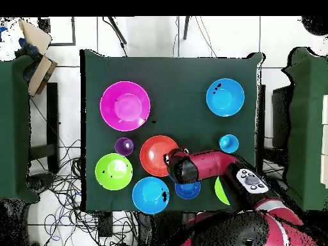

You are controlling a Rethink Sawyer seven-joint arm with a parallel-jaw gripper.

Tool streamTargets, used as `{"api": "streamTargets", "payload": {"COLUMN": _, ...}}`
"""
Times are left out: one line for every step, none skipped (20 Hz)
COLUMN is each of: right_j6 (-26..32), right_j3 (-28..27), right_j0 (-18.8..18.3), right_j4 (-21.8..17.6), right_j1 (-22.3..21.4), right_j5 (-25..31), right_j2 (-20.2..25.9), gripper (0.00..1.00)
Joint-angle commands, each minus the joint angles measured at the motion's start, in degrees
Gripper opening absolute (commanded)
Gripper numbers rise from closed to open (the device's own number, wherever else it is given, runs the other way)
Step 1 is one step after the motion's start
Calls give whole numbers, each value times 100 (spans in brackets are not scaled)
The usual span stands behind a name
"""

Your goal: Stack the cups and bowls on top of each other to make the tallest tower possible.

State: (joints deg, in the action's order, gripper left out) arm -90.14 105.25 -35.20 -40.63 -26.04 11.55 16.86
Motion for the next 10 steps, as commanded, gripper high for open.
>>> {"api": "streamTargets", "payload": {"right_j6": 430, "right_j3": -656, "right_j0": 23, "right_j4": -648, "right_j1": 425, "right_j5": -3, "right_j2": 474, "gripper": 0}}
{"api": "streamTargets", "payload": {"right_j6": 416, "right_j3": -629, "right_j0": 17, "right_j4": -648, "right_j1": 391, "right_j5": 13, "right_j2": 472, "gripper": 0}}
{"api": "streamTargets", "payload": {"right_j6": 398, "right_j3": -616, "right_j0": 55, "right_j4": -615, "right_j1": 311, "right_j5": 62, "right_j2": 482, "gripper": 0}}
{"api": "streamTargets", "payload": {"right_j6": 387, "right_j3": -562, "right_j0": 92, "right_j4": -614, "right_j1": 218, "right_j5": 86, "right_j2": 471, "gripper": 0}}
{"api": "streamTargets", "payload": {"right_j6": 366, "right_j3": -500, "right_j0": 121, "right_j4": -526, "right_j1": 89, "right_j5": 191, "right_j2": 491, "gripper": 0}}
{"api": "streamTargets", "payload": {"right_j6": 328, "right_j3": -416, "right_j0": 140, "right_j4": -459, "right_j1": -35, "right_j5": 259, "right_j2": 490, "gripper": 0}}
{"api": "streamTargets", "payload": {"right_j6": 313, "right_j3": -360, "right_j0": 151, "right_j4": -374, "right_j1": -155, "right_j5": 343, "right_j2": 536, "gripper": 0}}
{"api": "streamTargets", "payload": {"right_j6": 298, "right_j3": -304, "right_j0": 161, "right_j4": -290, "right_j1": -275, "right_j5": 426, "right_j2": 583, "gripper": 0}}
{"api": "streamTargets", "payload": {"right_j6": 342, "right_j3": -264, "right_j0": 168, "right_j4": -154, "right_j1": -437, "right_j5": 601, "right_j2": 703, "gripper": 0}}
{"api": "streamTargets", "payload": {"right_j6": 362, "right_j3": -255, "right_j0": 169, "right_j4": -112, "right_j1": -497, "right_j5": 663, "right_j2": 764, "gripper": 0}}
